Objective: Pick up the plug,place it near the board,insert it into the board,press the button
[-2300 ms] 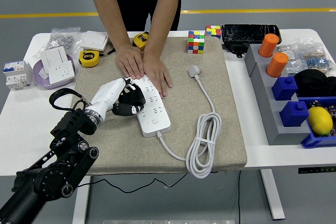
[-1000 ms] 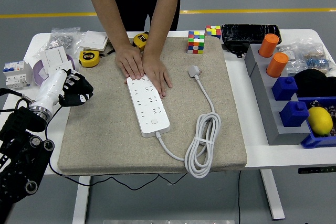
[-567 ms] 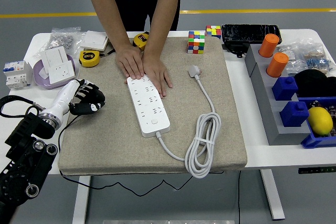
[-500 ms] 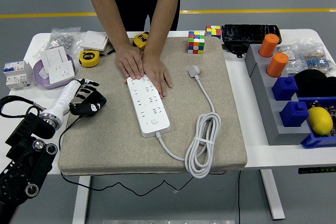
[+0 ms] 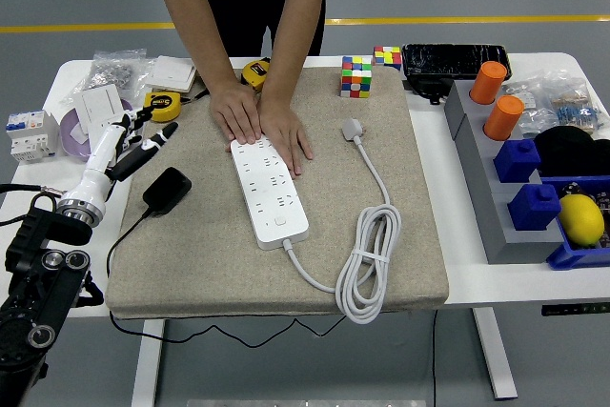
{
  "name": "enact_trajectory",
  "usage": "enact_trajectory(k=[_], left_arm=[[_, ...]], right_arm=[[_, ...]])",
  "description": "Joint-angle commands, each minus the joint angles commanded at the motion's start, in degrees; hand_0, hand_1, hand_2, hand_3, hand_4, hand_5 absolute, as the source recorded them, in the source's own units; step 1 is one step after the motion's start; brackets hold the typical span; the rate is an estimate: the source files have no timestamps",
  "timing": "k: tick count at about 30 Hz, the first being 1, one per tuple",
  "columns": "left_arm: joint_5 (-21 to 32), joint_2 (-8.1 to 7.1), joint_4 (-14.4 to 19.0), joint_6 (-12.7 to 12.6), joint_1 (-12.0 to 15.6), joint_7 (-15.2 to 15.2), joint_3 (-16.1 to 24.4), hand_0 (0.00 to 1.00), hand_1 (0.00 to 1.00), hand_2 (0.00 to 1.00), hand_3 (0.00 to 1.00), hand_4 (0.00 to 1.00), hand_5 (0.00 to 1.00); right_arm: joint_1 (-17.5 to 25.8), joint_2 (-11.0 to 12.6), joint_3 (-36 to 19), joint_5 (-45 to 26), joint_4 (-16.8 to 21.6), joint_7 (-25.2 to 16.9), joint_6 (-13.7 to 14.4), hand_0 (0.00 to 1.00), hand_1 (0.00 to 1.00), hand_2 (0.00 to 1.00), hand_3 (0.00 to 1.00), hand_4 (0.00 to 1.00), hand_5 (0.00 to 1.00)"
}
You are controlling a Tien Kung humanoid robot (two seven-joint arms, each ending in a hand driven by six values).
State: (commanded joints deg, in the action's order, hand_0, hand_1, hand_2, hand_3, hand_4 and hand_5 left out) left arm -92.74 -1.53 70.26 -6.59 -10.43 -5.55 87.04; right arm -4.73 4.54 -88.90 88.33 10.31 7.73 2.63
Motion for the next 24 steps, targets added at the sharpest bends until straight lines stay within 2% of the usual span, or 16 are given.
enact_trajectory(k=[1, 2, 5, 7, 8, 9, 13, 14, 17, 24], left_arm=[[2.61, 0.14, 0.42, -0.90, 0.18, -0.86, -0.04, 0.889, 0.981, 0.944, 0.941, 0.998, 0.998], [4.84, 0.28, 0.87, -1.88, 0.37, -1.95, -0.09, 0.859, 0.948, 0.911, 0.889, 0.998, 0.998], [11.59, 0.80, 3.24, -3.89, 1.75, -5.00, -0.10, 0.859, 0.948, 0.911, 0.889, 0.998, 0.998], [16.43, 1.03, 4.46, -4.24, 2.63, -6.19, -0.12, 0.859, 0.948, 0.911, 0.889, 0.998, 0.998], [19.04, 1.14, 5.36, -4.28, 3.41, -7.00, -0.16, 0.795, 0.874, 0.836, 0.842, 0.998, 0.998], [21.27, 1.18, 5.77, -4.29, 3.74, -7.33, -0.18, 0.795, 0.874, 0.836, 0.842, 0.998, 0.998], [30.96, 1.53, 8.41, -2.99, 6.23, -8.73, 0.31, 0.795, 0.874, 0.836, 0.842, 0.998, 0.998], [33.56, 1.53, 9.14, -2.30, 6.91, -8.92, 0.57, 0.752, 0.821, 0.776, 0.768, 0.998, 0.998], [40.64, 1.53, 10.27, -0.73, 8.20, -9.10, 1.40, 0.752, 0.821, 0.776, 0.768, 0.998, 0.998], [57.40, 1.53, 11.03, 3.04, 9.08, -7.97, 4.45, 0.746, 0.810, 0.773, 0.762, 0.998, 0.998]], right_arm=[[0.01, -0.01, -0.08, 0.06, 0.00, 0.02, -0.01, 0.832, 0.724, 0.721, 0.762, 0.998, 0.986], [0.01, -0.01, -0.15, 0.12, 0.00, 0.05, -0.02, 0.831, 0.724, 0.722, 0.763, 0.998, 0.985], [0.03, -0.10, -0.35, 0.22, 0.00, 0.04, -0.04, 0.831, 0.724, 0.722, 0.763, 0.998, 0.985], [0.03, -0.14, -0.36, 0.16, 0.00, -0.01, -0.04, 0.831, 0.724, 0.722, 0.763, 0.998, 0.985], [0.04, -0.18, -0.28, 0.05, 0.00, -0.06, -0.04, 0.830, 0.723, 0.722, 0.762, 0.998, 0.982], [0.04, -0.19, -0.24, 0.01, 0.00, -0.07, -0.04, 0.830, 0.723, 0.722, 0.762, 0.998, 0.982], [0.13, -0.31, -0.35, -0.01, 0.00, -0.12, -0.05, 0.830, 0.723, 0.722, 0.762, 0.998, 0.982], [0.15, -0.33, -0.38, -0.02, 0.00, -0.13, -0.04, 0.830, 0.723, 0.721, 0.762, 0.998, 0.982], [0.20, -0.40, -0.41, -0.08, 0.00, -0.15, -0.04, 0.830, 0.723, 0.721, 0.762, 0.998, 0.982], [0.19, -0.44, -0.42, -0.13, 0.00, -0.17, -0.04, 0.830, 0.723, 0.721, 0.762, 0.998, 0.981]])
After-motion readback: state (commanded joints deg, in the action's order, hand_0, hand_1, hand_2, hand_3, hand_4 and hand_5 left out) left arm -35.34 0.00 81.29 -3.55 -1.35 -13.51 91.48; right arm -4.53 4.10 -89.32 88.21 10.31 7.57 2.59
